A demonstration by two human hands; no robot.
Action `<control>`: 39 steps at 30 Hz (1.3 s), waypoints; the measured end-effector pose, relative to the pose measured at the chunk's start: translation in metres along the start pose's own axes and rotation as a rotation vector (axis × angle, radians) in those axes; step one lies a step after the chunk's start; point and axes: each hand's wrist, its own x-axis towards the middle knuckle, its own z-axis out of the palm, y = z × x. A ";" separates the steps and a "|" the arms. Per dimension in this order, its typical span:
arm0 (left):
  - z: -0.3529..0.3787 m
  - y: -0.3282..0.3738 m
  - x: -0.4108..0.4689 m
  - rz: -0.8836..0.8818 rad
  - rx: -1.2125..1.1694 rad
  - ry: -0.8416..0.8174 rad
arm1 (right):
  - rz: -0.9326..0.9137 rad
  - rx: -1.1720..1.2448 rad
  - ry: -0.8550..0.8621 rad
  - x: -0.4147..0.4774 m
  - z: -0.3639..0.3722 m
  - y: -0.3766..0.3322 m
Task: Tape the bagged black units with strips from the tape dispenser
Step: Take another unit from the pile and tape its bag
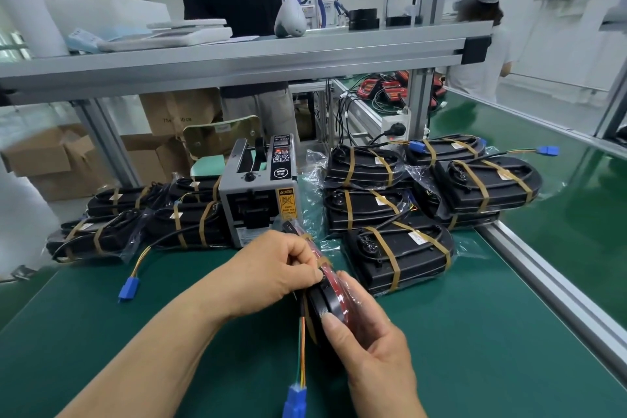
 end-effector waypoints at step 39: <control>0.013 -0.009 -0.005 -0.092 -0.056 0.236 | 0.008 0.013 -0.017 -0.001 0.000 0.004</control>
